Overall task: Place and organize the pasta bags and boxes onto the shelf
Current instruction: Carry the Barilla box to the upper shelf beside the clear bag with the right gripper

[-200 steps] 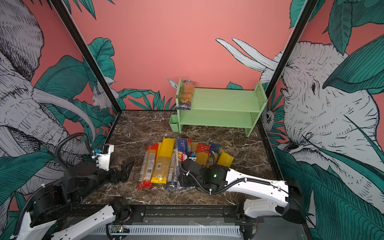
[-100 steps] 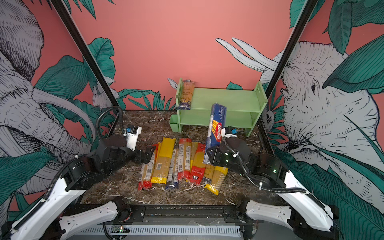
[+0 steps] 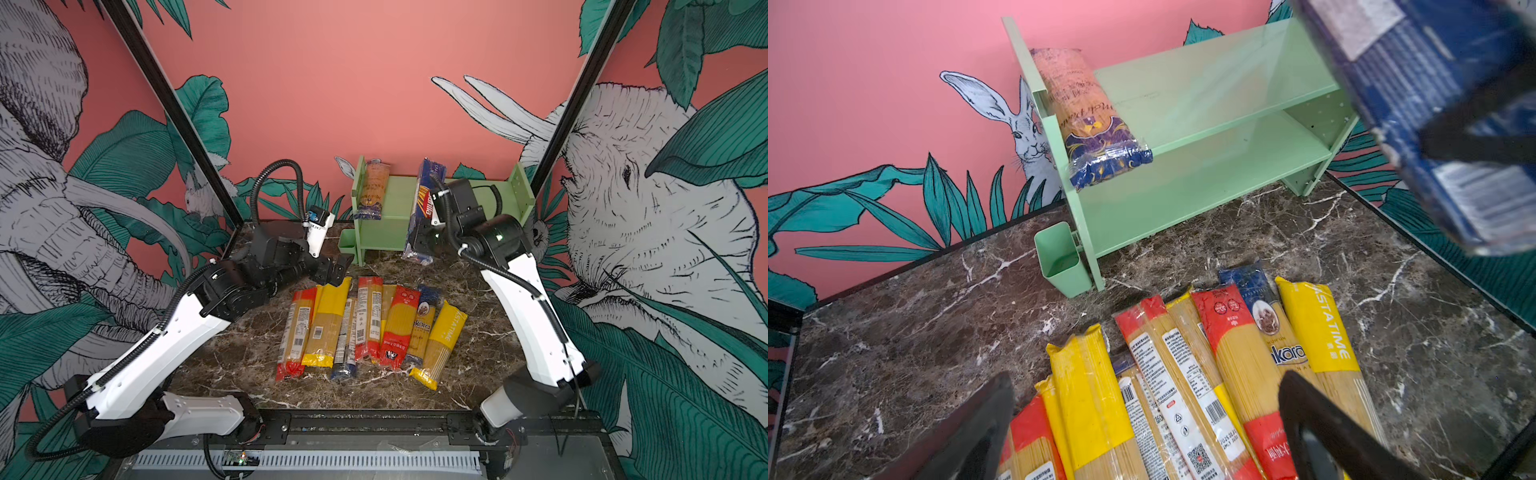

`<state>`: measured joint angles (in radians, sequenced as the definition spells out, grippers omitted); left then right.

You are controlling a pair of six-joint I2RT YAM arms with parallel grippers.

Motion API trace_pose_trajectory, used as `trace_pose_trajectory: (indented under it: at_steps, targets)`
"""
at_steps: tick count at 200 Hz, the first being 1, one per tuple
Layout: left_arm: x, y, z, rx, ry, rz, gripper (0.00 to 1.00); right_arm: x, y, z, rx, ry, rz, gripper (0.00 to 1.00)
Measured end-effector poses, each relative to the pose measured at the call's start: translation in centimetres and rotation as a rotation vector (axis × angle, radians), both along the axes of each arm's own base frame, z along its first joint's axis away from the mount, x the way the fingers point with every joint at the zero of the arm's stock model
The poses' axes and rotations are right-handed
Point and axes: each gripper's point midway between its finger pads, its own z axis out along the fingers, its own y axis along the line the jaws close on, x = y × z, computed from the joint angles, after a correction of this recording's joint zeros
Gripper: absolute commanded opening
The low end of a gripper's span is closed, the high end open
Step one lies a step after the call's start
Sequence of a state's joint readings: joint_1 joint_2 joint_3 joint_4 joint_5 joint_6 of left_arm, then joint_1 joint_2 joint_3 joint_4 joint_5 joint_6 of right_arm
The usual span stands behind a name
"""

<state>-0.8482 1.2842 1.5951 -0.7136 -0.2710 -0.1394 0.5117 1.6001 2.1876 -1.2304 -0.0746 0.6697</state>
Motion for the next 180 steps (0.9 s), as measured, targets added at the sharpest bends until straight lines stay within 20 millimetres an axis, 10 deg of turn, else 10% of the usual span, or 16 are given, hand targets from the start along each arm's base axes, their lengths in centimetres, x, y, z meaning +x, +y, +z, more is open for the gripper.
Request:
trace_pose_trajectory:
  at_steps: [71, 119, 180]
  targets:
    - [1.7, 0.2, 0.3, 0.005, -0.030, 0.072, 0.99, 11.7, 1.4, -2.9, 0.035, 0.017, 0.060, 0.17]
    - [2.0, 1.4, 0.5, -0.012, -0.037, 0.141, 0.99, 14.7, 1.4, -7.1, 0.074, 0.109, 0.067, 0.18]
    - [1.6, 2.7, 0.7, -0.032, -0.037, 0.193, 0.99, 16.0, 2.3, -6.9, 0.113, 0.075, 0.089, 0.21]
